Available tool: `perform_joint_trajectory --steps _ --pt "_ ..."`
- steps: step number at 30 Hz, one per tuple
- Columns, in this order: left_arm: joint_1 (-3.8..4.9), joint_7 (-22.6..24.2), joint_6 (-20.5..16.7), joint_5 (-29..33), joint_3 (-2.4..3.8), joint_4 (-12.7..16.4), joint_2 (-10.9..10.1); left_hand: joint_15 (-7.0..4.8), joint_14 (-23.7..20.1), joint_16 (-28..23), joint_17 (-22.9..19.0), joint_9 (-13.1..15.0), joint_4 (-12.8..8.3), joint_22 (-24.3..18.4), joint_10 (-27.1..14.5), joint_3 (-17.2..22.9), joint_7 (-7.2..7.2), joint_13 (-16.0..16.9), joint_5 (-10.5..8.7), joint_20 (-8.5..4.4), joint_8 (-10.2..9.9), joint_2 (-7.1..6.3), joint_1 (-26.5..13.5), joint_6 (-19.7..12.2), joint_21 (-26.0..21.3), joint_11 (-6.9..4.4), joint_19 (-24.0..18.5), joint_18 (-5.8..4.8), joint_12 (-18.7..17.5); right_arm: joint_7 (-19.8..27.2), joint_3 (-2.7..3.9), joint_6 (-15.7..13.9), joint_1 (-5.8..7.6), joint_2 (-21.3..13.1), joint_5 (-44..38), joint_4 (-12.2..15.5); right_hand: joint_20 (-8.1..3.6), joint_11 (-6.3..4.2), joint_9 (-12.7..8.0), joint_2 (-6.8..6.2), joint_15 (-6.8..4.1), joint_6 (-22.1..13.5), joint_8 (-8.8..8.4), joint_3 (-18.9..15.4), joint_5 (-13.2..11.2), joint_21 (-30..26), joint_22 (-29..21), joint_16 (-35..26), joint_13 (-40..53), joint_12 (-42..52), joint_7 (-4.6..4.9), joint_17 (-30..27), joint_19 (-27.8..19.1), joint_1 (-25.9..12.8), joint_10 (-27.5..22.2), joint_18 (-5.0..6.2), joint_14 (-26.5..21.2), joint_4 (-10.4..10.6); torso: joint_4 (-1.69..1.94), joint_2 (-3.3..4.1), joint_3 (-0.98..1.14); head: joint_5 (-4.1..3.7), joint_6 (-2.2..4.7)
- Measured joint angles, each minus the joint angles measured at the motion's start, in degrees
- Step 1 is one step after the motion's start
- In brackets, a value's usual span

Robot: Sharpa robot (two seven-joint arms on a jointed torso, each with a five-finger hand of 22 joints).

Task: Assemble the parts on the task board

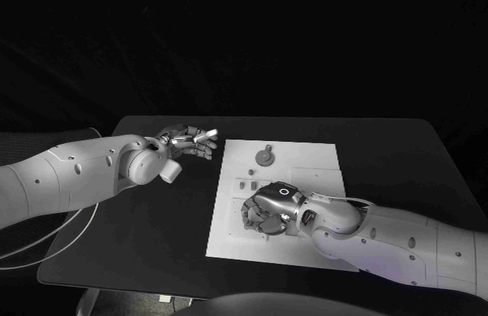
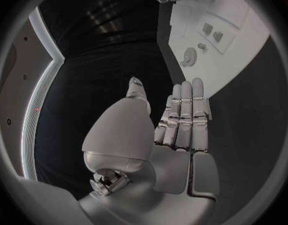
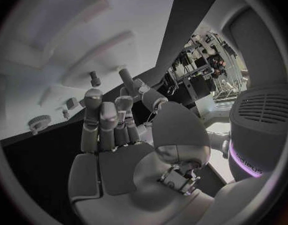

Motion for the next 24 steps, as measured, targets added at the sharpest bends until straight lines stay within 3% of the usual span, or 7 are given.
perform_joint_trajectory --steps 24 --pt "0.00 0.0 0.3 -0.2 0.00 0.1 0.1 0.00 0.0 0.0 0.0 0.0 -0.2 0.0 0.0 0.2 0.00 0.0 0.00 0.00 0.0 0.00 0.0 0.0 0.0 -0.01 0.0 0.00 0.2 0.0 -0.01 0.8 -0.37 0.7 0.4 -0.8 0.02 0.00 0.3 -0.15 0.13 0.0 -0.06 0.3 0.0 0.0 0.0 -0.2 0.0 -0.2 0.01 0.0 0.0 -0.2 0.0 0.00 0.1 0.0 0.02 0.00 -0.06 0.32 0.07"
